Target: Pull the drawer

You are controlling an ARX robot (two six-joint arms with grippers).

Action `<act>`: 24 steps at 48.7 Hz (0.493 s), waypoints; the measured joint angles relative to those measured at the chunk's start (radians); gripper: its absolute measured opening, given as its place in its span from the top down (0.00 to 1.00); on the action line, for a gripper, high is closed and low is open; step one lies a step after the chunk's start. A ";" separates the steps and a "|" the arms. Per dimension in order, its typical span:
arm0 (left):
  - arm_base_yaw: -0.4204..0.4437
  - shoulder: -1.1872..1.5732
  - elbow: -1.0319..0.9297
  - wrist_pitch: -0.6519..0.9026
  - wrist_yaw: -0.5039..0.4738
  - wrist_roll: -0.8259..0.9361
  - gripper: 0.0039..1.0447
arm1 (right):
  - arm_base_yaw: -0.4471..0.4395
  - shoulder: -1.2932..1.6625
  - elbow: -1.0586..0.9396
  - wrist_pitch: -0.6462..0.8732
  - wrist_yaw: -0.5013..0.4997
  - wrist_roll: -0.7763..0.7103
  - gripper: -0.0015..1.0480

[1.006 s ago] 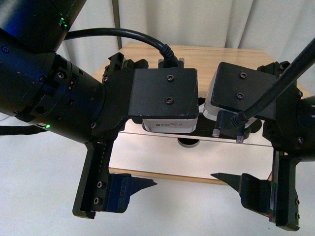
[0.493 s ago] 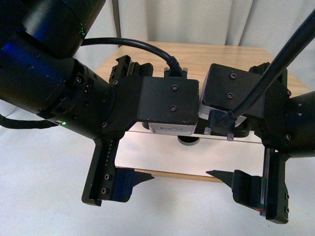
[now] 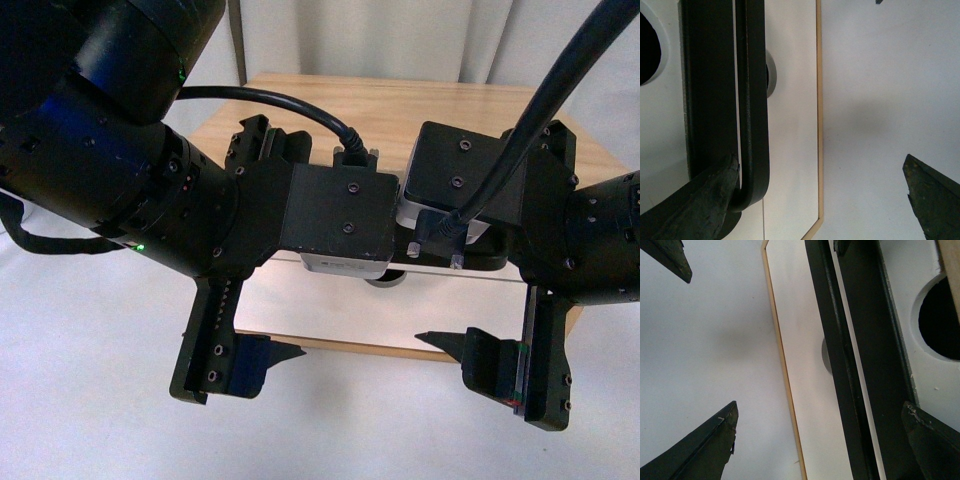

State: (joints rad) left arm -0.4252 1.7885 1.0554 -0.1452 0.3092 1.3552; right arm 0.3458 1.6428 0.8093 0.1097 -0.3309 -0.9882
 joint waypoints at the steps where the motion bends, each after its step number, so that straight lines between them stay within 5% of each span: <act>1: 0.000 0.000 0.000 0.000 -0.001 0.002 0.05 | 0.000 0.003 0.001 0.000 0.000 0.001 0.09; 24: 0.005 0.005 0.003 0.000 -0.003 0.025 0.05 | 0.000 0.069 0.031 -0.002 -0.009 0.014 0.09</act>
State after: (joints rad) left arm -0.4198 1.7931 1.0588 -0.1452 0.3061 1.3800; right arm 0.3458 1.7119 0.8398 0.1078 -0.3397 -0.9737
